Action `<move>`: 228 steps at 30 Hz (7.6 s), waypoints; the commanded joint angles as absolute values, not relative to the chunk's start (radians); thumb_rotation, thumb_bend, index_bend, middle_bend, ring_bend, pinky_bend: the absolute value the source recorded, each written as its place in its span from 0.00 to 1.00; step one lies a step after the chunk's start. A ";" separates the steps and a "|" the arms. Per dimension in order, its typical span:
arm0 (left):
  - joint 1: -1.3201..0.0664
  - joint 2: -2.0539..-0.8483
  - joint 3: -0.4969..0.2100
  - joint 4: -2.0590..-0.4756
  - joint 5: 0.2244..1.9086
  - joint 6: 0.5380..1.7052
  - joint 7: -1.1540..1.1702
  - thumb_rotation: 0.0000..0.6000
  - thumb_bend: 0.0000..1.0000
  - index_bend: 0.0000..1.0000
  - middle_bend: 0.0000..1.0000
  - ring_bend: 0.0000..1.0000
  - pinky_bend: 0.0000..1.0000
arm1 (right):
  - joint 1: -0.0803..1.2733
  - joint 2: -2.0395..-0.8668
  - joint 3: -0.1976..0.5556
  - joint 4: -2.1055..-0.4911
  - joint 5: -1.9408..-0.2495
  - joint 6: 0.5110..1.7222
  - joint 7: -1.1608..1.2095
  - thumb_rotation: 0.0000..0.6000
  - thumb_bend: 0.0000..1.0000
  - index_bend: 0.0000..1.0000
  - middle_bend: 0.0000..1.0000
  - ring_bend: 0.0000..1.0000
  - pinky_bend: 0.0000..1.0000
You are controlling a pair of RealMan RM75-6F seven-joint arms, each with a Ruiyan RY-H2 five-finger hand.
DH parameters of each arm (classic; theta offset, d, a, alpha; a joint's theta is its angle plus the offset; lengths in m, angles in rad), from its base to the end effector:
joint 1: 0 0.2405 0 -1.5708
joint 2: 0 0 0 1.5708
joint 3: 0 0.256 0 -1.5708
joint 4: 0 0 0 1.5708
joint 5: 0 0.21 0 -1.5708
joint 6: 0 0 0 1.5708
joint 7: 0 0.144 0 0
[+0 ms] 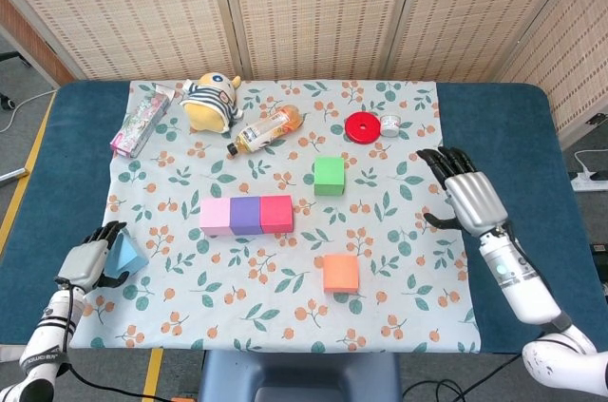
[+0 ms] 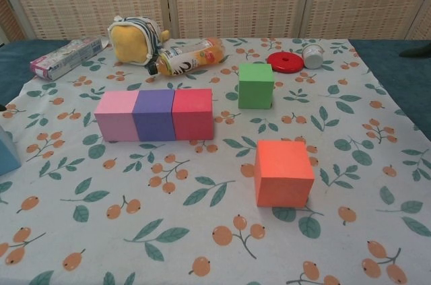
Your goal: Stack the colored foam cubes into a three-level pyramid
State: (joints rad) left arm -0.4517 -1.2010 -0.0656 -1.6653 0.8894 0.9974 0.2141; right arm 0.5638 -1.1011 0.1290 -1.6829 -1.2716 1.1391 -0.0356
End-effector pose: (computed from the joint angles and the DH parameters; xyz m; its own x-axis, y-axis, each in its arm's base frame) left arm -0.2996 0.2710 0.0828 0.2803 0.4107 0.8676 0.9195 0.1445 -0.3655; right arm -0.2114 -0.3218 0.1331 0.3712 -0.1106 0.9219 -0.9070 -0.2560 0.3345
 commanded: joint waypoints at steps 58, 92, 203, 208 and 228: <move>-0.857 -1.222 -0.178 -1.480 1.404 0.706 -0.124 1.00 0.32 0.30 0.34 0.29 0.34 | 0.208 -1.063 0.067 -1.724 -1.500 1.475 0.019 1.00 0.09 0.00 0.05 0.00 0.00; -0.920 -1.257 -0.118 -1.379 1.460 0.697 -0.248 1.00 0.32 0.29 0.31 0.26 0.30 | 0.191 -1.065 0.097 -1.751 -1.483 1.454 -0.020 1.00 0.09 0.00 0.05 0.00 0.00; -0.599 -1.146 -0.039 -1.627 1.276 1.078 0.031 1.00 0.32 0.16 0.11 0.06 0.17 | 0.636 -1.209 0.224 -1.497 -1.355 0.806 0.262 1.00 0.09 0.01 0.12 0.00 0.10; -0.582 -1.147 -0.042 -1.638 1.269 1.082 0.047 1.00 0.32 0.17 0.12 0.06 0.17 | 0.753 -1.314 0.258 -1.363 -1.280 0.681 0.243 1.00 0.09 0.01 0.12 0.00 0.11; -0.565 -1.157 -0.062 -1.662 1.254 1.057 0.092 1.00 0.32 0.17 0.12 0.07 0.17 | 1.025 -1.631 0.288 -0.900 -1.164 0.448 0.185 1.00 0.03 0.00 0.12 0.00 0.11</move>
